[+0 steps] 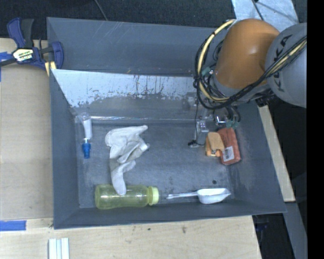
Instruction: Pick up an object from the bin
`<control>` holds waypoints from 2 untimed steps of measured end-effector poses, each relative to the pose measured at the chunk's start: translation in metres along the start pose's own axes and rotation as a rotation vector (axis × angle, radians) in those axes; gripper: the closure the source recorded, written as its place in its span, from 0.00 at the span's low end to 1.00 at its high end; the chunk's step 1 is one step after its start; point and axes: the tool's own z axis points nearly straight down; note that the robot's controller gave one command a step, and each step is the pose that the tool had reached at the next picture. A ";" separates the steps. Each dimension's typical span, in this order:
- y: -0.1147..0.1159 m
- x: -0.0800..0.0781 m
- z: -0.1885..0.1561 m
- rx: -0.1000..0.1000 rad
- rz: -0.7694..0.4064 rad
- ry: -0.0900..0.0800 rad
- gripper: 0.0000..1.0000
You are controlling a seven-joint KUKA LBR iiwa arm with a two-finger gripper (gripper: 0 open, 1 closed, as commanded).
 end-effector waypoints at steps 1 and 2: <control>0.000 -0.001 -0.005 0.000 0.000 -0.008 0.00; 0.043 0.000 0.019 0.003 -0.019 -0.010 0.00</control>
Offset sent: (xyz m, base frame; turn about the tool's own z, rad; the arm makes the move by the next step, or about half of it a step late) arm -0.0039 0.0955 -0.0458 -0.0471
